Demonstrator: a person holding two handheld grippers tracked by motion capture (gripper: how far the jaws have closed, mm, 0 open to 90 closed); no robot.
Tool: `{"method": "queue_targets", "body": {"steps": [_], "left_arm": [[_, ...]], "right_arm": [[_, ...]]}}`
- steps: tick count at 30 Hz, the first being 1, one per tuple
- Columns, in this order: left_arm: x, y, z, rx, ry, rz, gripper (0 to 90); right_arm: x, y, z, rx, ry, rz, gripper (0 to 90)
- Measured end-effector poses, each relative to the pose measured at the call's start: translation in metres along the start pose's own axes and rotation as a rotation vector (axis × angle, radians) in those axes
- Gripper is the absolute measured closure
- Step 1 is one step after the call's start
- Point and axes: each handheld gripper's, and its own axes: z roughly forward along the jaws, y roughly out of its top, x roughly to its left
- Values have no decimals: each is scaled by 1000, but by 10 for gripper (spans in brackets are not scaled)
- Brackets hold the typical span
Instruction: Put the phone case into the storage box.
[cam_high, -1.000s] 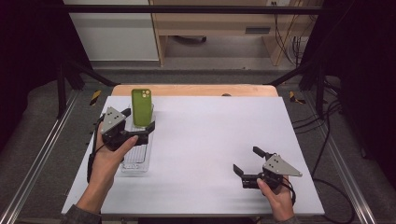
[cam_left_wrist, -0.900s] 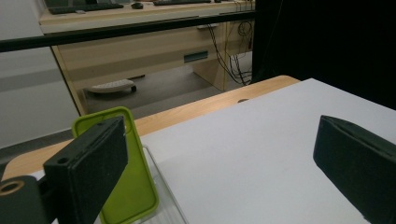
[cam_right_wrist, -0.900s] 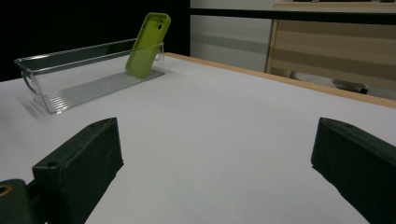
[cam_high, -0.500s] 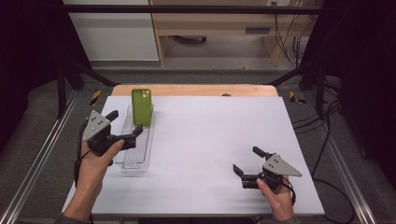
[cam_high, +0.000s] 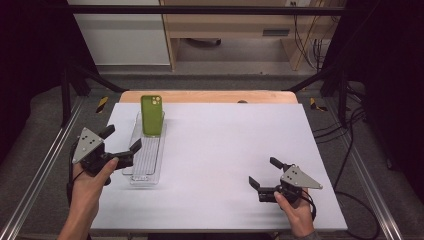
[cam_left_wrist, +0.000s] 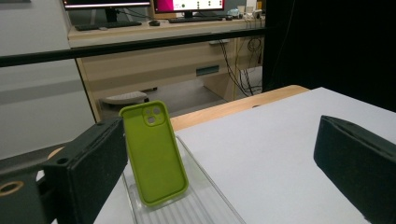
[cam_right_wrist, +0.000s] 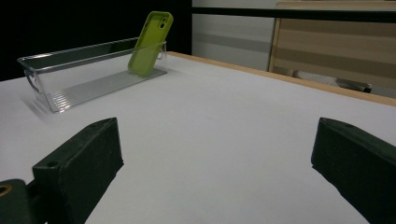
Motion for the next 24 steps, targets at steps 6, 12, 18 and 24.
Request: {"method": "queue_targets", "body": {"steps": [6,12,18,24], "left_arm": [[5,-9,-9,-22,-1,-11,28],[7,-17,-18,-42,-1,-12,27],[9,-24,-26,-65,-4,-17,25],[10,-34,-32,-78,-6,-17,24]], "right_arm": [[0,0,0,0,0,0,20],[0,0,0,2,2,-1,20],[1,0,0,3,2,-2,20],[1,0,0,4,2,-5,19]]}}
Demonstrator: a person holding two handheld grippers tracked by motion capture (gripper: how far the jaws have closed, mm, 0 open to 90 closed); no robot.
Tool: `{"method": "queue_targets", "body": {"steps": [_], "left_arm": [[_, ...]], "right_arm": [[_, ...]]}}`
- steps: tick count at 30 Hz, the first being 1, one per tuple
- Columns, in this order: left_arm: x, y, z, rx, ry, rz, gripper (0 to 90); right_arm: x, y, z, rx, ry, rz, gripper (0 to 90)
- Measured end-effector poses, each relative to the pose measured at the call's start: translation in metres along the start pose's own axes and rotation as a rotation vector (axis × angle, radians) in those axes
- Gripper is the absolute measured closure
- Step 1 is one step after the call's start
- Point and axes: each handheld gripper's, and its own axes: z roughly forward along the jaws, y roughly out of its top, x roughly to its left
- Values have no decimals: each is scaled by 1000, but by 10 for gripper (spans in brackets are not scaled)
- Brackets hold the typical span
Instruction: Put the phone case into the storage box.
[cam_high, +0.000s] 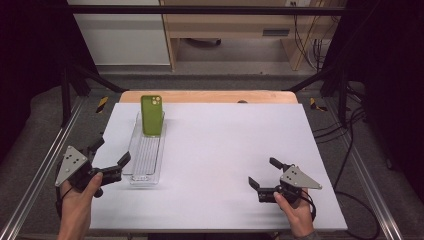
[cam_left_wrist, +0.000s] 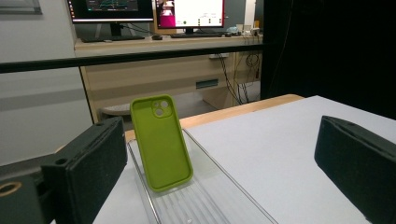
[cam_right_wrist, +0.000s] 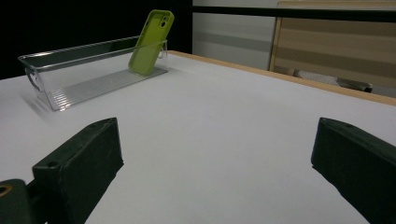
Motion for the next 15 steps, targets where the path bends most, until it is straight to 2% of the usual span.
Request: {"method": "queue_targets", "body": {"steps": [6,15], "left_arm": [[1,-10,-4,-9,1,-4,24],[-1,-22,-10,-20,-16,16,24]], "right_arm": [[0,0,0,1,1,-2,20],[0,0,0,4,2,-5,20]]}}
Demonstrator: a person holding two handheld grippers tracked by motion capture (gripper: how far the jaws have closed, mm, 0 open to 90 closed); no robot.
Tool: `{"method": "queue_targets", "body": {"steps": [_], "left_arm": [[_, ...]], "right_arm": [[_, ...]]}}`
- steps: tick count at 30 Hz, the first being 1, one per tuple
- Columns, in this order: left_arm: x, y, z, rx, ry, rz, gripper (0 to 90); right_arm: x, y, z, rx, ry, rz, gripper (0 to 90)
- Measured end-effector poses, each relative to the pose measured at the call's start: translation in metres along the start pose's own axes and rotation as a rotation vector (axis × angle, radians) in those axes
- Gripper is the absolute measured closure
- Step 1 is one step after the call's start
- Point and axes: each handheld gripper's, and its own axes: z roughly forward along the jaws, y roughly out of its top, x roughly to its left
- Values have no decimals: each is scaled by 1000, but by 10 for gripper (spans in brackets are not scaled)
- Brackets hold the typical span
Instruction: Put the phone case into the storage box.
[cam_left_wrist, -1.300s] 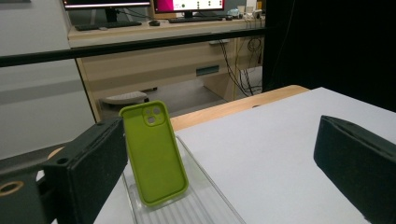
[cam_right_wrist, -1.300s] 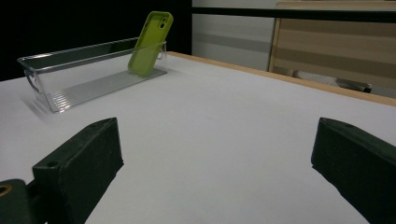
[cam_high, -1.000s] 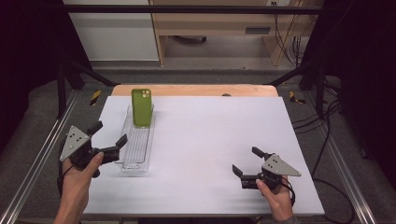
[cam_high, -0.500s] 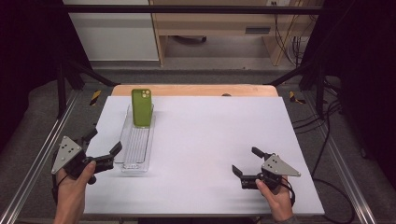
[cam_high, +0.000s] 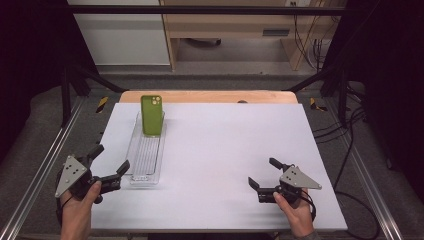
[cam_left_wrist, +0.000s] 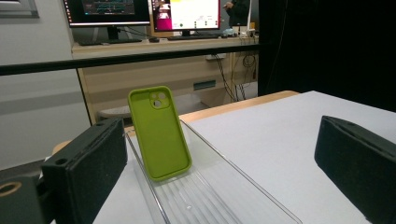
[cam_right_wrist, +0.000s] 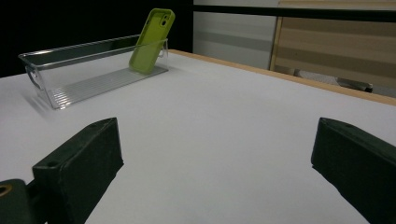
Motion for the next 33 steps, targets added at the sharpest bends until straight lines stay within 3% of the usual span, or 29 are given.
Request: {"method": "queue_targets", "body": {"steps": [26,33], "left_arm": [[-4,-32,1,14,-13,17,24],[-6,-39,1,17,-37,28,24]], "right_arm": [[0,-1,0,5,3,-11,20],[1,-1,0,9,6,-18,20]]}}
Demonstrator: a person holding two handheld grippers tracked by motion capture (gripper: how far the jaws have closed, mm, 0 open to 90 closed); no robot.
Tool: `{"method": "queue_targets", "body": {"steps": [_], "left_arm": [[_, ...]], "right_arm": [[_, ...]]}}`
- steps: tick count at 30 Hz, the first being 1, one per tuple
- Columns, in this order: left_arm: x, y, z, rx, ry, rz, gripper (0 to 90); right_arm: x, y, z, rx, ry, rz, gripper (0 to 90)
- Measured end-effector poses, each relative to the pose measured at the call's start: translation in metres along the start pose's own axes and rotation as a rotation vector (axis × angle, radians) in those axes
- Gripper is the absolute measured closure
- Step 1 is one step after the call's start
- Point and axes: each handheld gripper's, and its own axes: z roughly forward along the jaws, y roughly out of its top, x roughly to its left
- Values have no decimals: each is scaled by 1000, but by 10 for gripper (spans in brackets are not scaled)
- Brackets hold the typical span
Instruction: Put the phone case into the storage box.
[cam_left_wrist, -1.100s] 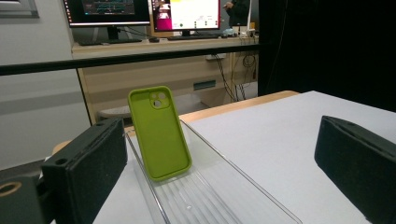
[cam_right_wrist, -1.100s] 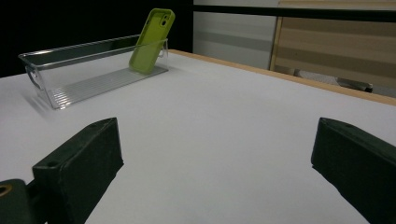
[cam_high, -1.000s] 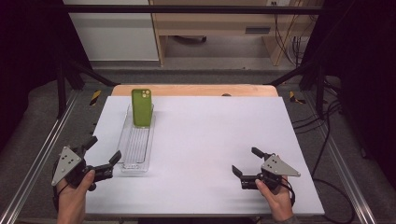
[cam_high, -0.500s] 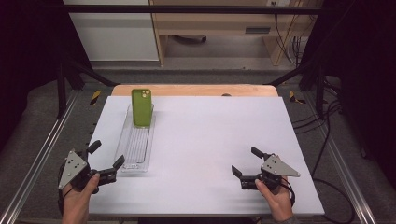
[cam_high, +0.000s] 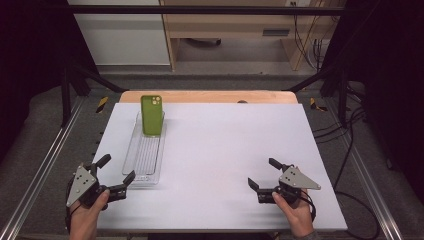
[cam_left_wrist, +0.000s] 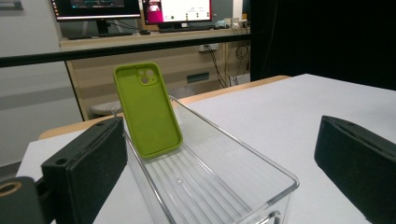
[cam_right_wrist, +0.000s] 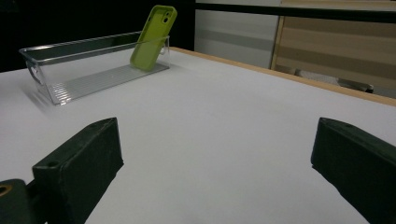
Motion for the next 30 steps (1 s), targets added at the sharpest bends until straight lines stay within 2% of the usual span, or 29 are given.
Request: {"method": "queue_targets", "body": {"steps": [10,16,23,30], "left_arm": [[-1,-11,5,4,-21,-7,24],[-3,-15,11,6,-10,-12,24],[-4,-18,20,8,5,-27,24],[-4,-20,21,3,16,-33,24]], "right_arm": [[0,0,0,0,1,-5,20],[0,0,-1,-12,1,-5,22],[-4,-1,-3,-35,-24,-17,24],[-8,-2,-3,-50,-80,-55,26]]}}
